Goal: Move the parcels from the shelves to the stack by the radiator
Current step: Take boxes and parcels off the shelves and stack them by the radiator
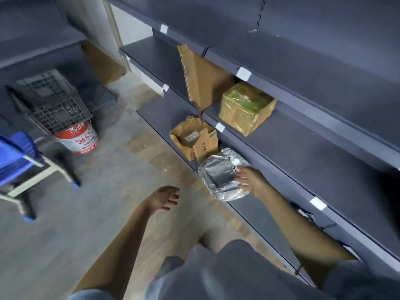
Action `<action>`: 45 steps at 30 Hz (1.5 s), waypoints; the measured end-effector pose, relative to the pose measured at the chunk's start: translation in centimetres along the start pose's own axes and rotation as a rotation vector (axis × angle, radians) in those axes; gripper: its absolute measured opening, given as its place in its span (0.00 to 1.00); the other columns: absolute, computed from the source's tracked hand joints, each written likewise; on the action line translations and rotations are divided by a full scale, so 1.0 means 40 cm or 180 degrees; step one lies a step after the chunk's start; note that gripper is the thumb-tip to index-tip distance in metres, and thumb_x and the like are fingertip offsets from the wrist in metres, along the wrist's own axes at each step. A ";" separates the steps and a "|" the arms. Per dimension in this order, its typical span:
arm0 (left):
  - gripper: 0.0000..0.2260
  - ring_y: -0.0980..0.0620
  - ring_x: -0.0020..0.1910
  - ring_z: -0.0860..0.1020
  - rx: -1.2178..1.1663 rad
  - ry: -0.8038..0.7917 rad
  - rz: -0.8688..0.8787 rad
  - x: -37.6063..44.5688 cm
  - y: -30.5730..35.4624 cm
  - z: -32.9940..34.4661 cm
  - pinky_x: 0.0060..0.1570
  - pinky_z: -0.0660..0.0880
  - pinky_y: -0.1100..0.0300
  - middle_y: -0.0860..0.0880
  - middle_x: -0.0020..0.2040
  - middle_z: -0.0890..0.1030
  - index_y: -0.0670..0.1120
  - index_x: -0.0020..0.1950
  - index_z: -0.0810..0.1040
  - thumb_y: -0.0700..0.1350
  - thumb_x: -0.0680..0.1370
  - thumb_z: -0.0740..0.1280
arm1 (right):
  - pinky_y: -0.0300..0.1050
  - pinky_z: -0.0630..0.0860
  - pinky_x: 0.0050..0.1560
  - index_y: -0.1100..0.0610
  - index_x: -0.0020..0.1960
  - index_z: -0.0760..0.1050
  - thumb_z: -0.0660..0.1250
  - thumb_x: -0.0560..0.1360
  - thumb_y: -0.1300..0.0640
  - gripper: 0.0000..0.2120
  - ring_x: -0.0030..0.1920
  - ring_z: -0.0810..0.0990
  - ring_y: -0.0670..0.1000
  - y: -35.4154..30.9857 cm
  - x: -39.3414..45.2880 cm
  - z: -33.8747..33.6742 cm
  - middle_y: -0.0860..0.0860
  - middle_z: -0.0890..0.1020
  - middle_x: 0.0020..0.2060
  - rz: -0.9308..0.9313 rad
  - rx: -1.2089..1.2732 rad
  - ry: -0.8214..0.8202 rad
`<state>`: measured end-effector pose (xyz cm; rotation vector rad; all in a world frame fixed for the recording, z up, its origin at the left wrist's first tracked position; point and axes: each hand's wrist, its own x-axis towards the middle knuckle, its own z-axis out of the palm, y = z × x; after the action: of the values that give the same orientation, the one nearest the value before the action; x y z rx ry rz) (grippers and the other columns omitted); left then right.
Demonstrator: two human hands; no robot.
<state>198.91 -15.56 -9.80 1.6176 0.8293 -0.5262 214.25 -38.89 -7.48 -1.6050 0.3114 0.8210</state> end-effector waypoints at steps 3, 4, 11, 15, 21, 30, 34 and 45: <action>0.15 0.46 0.51 0.76 0.0087 -0.0183 -0.0113 0.120 0.058 -0.043 0.46 0.72 0.57 0.44 0.55 0.76 0.43 0.66 0.71 0.46 0.82 0.55 | 0.42 0.70 0.38 0.57 0.54 0.72 0.56 0.80 0.60 0.07 0.45 0.78 0.54 -0.077 0.087 -0.002 0.54 0.76 0.43 -0.0001 0.0025 0.0453; 0.14 0.46 0.52 0.76 0.0162 -0.0283 -0.0107 0.165 0.092 -0.058 0.48 0.72 0.56 0.44 0.56 0.76 0.44 0.65 0.71 0.47 0.82 0.56 | 0.44 0.72 0.40 0.59 0.58 0.71 0.56 0.80 0.61 0.09 0.49 0.79 0.57 -0.103 0.118 -0.005 0.56 0.77 0.48 -0.0038 0.0020 0.0616; 0.06 0.50 0.40 0.75 0.0629 -0.0723 0.0437 0.495 0.512 -0.119 0.33 0.73 0.66 0.48 0.44 0.75 0.48 0.46 0.72 0.46 0.81 0.59 | 0.52 0.72 0.55 0.57 0.72 0.61 0.57 0.79 0.60 0.22 0.56 0.75 0.59 -0.317 0.333 -0.001 0.62 0.73 0.63 -0.0189 -0.0147 0.1661; 0.14 0.41 0.64 0.73 0.0860 -0.0742 0.1161 0.601 0.748 -0.104 0.51 0.66 0.62 0.37 0.64 0.74 0.39 0.66 0.71 0.40 0.81 0.58 | 0.54 0.73 0.54 0.57 0.73 0.56 0.58 0.78 0.58 0.25 0.53 0.73 0.56 -0.400 0.415 0.036 0.60 0.73 0.58 0.0058 -0.0096 0.1913; 0.29 0.43 0.75 0.59 0.1073 -0.0927 0.1211 0.705 0.888 -0.029 0.70 0.63 0.49 0.45 0.78 0.53 0.47 0.78 0.48 0.53 0.81 0.56 | 0.56 0.75 0.54 0.52 0.77 0.44 0.58 0.79 0.59 0.33 0.60 0.75 0.62 -0.413 0.454 0.047 0.58 0.65 0.71 0.0013 0.0079 0.2166; 0.25 0.39 0.59 0.78 0.1790 -0.1386 0.0685 0.634 0.828 0.011 0.49 0.76 0.51 0.39 0.66 0.73 0.39 0.69 0.63 0.54 0.80 0.60 | 0.49 0.79 0.38 0.61 0.69 0.66 0.64 0.76 0.52 0.25 0.48 0.78 0.59 -0.330 0.403 0.005 0.60 0.73 0.60 -0.0012 0.0409 0.2697; 0.25 0.39 0.55 0.79 0.2555 -0.2062 0.0278 0.518 0.703 0.084 0.59 0.75 0.48 0.45 0.68 0.71 0.43 0.71 0.62 0.52 0.78 0.63 | 0.43 0.72 0.33 0.64 0.46 0.81 0.68 0.73 0.47 0.18 0.34 0.74 0.53 -0.135 0.252 -0.039 0.59 0.76 0.36 0.0284 0.0405 0.2778; 0.01 0.61 0.22 0.77 0.4191 -0.3379 0.0687 -0.073 0.315 0.675 0.61 0.68 0.45 0.53 0.42 0.73 0.49 0.51 0.66 0.45 0.82 0.57 | 0.33 0.71 0.23 0.51 0.60 0.71 0.61 0.78 0.56 0.10 0.21 0.79 0.45 0.482 -0.540 -0.189 0.50 0.79 0.44 0.0443 0.1801 0.3459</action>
<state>209.34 -43.27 -5.24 2.0585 -0.6745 -1.7745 189.43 -55.57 -7.72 -1.3448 1.3049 -0.1398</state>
